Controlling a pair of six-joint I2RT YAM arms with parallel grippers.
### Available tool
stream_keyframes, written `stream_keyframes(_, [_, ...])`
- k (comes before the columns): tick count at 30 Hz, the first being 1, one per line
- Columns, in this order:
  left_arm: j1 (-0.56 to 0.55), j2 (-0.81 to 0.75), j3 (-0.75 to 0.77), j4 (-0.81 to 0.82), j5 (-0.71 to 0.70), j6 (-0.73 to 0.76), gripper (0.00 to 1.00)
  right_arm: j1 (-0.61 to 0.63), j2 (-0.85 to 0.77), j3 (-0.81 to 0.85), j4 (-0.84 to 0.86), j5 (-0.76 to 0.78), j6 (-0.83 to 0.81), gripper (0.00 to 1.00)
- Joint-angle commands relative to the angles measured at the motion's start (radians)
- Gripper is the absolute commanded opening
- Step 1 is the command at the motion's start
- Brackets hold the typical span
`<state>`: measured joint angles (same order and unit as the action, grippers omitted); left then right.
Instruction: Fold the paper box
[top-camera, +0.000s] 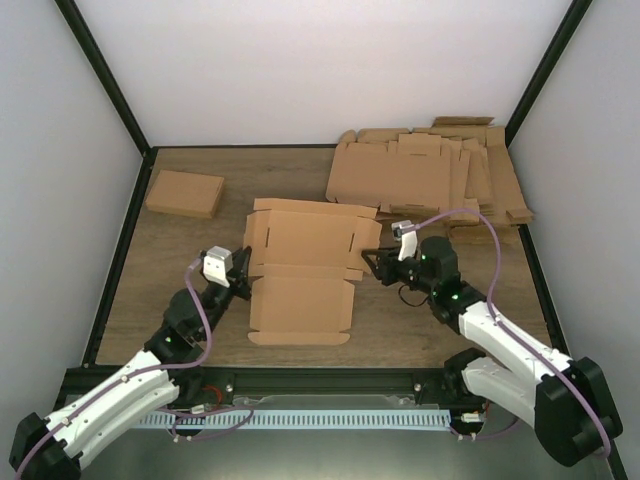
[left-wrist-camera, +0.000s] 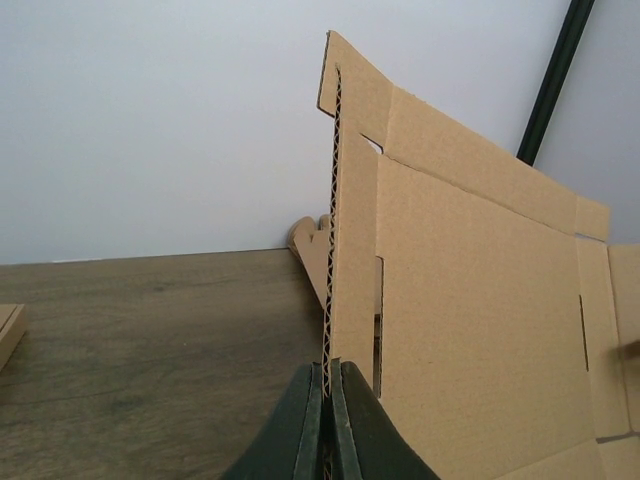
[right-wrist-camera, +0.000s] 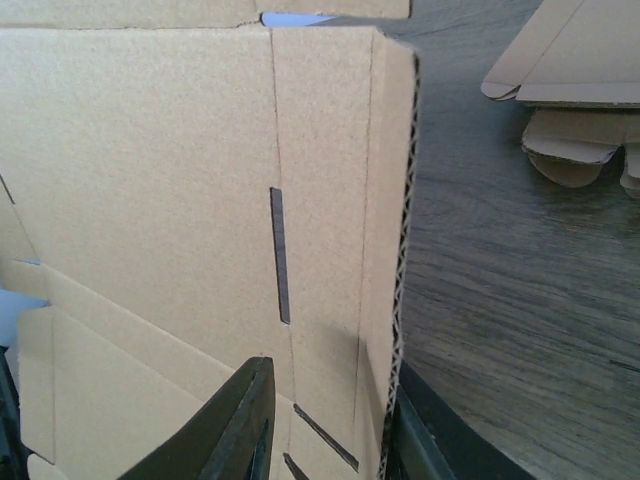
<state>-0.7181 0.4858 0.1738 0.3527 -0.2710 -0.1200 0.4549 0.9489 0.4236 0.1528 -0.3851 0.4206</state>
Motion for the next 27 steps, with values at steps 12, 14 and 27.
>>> stream_keyframes(12, [0.0,-0.047,0.003,-0.056,-0.032,-0.029,0.11,0.005,0.065,0.005,0.13,0.034,-0.073,0.01])
stream_keyframes(14, [0.0,-0.051,0.018,-0.091,-0.054,-0.061,0.43,0.005,0.071,0.004,0.143,0.033,-0.08,0.01])
stream_keyframes(27, [0.006,0.198,0.66,-0.767,0.079,0.114,1.0,0.006,0.179,0.068,0.121,-0.102,-0.274,0.08])
